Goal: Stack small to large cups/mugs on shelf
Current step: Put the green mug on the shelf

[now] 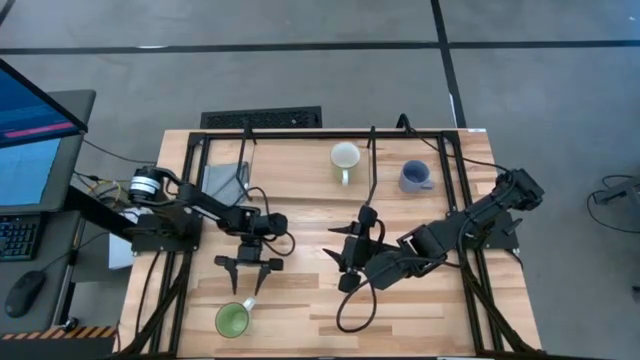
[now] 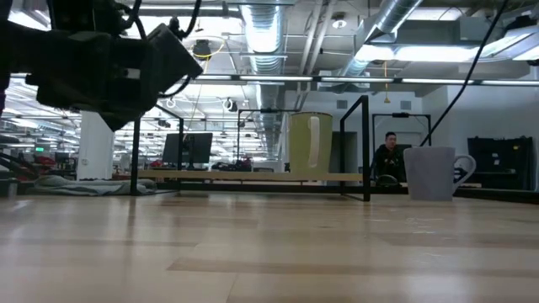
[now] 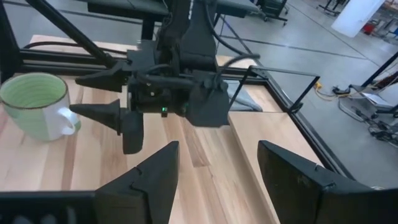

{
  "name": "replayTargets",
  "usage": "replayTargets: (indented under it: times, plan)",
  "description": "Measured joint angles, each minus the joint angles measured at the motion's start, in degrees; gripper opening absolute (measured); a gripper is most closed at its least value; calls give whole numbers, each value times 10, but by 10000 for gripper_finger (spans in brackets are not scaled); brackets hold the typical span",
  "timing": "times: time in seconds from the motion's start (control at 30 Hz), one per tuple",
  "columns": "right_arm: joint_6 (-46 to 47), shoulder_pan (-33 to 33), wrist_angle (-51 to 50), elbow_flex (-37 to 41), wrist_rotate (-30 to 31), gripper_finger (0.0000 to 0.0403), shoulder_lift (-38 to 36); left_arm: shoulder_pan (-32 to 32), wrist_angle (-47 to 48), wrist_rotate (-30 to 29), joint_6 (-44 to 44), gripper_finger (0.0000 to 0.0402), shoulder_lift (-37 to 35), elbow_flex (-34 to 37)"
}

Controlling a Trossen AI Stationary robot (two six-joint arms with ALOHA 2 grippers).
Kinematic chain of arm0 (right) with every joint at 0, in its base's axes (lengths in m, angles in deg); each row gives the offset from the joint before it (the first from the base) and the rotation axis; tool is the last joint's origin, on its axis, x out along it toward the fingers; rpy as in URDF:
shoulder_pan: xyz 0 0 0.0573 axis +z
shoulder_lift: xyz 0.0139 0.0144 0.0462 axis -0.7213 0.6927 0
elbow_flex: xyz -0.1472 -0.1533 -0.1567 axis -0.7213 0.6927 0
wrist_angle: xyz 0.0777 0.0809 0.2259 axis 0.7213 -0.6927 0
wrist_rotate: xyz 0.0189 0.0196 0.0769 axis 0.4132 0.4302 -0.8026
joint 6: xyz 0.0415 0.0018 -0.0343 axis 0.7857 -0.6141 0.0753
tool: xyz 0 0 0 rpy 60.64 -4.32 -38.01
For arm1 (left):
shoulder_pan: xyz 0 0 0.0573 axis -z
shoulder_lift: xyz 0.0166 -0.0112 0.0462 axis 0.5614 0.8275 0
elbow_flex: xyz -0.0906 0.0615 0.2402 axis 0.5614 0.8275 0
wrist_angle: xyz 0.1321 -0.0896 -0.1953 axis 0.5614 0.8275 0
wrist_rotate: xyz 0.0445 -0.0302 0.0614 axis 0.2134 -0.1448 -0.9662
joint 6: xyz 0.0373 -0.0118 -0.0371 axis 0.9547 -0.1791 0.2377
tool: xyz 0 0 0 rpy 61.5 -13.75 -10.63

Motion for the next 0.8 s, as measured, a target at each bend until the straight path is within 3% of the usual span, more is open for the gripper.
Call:
replayTargets:
  times: [0.13,0.37,0.57,0.8]
  plan:
    - [0,3,0,0,0,240,0,0,1,-16,-4,251,17,-9]
    - [16,6,-4,0,-8,240,0,0,1,-146,-84,251,19,-25]
    - [16,8,-13,0,-8,240,0,0,0,-151,-98,251,19,-39]
    - [14,5,-33,0,-8,240,0,0,1,-177,-224,251,19,-42]
